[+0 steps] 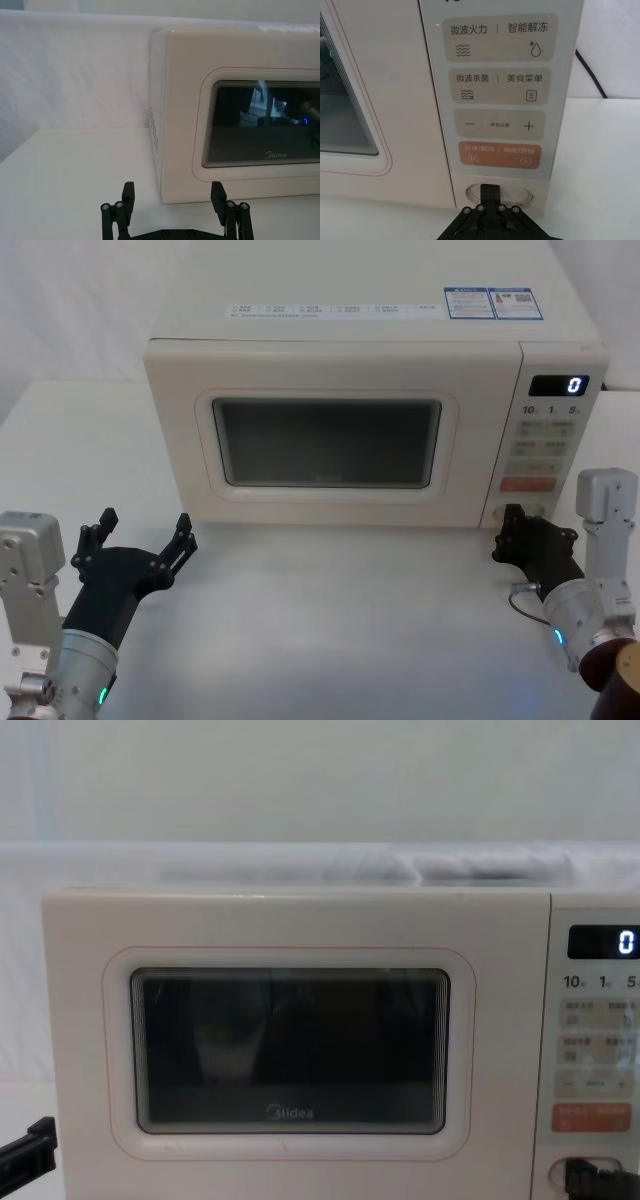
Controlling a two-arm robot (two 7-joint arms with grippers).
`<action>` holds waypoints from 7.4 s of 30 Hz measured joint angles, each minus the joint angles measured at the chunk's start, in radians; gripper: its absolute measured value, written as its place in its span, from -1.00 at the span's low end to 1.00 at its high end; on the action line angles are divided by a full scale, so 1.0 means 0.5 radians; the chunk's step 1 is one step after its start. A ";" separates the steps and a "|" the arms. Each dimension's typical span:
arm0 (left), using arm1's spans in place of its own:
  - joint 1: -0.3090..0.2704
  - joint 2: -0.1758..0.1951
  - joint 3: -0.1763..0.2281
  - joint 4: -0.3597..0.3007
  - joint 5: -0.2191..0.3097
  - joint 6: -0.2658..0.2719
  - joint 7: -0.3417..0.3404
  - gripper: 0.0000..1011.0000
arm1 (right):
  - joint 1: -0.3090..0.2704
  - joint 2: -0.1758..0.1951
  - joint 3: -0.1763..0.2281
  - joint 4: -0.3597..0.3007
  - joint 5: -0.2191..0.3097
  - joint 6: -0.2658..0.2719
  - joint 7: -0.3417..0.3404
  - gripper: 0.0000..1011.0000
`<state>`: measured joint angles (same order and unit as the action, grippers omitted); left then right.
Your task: Press the button to open the microwave door with one hand; close the microwave door with the other hand.
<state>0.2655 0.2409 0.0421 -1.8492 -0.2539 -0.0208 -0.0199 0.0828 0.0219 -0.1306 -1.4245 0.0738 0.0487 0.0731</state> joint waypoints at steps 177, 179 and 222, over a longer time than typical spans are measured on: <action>0.000 0.000 0.000 0.000 0.000 0.000 0.000 0.98 | -0.688 0.281 0.204 -1.081 -0.017 0.004 0.126 0.98; 0.000 0.000 0.000 0.000 0.000 0.000 0.000 0.98 | -0.688 0.281 0.204 -1.081 -0.016 0.004 0.125 0.98; 0.000 0.000 0.000 0.000 0.000 0.000 0.000 -1.00 | -0.688 0.281 0.204 -1.081 -0.016 0.004 0.126 0.98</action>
<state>0.2655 0.2410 0.0421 -1.8492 -0.2538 -0.0208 -0.0199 -0.2612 0.1623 -0.0286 -1.9649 0.0656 0.0509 0.1359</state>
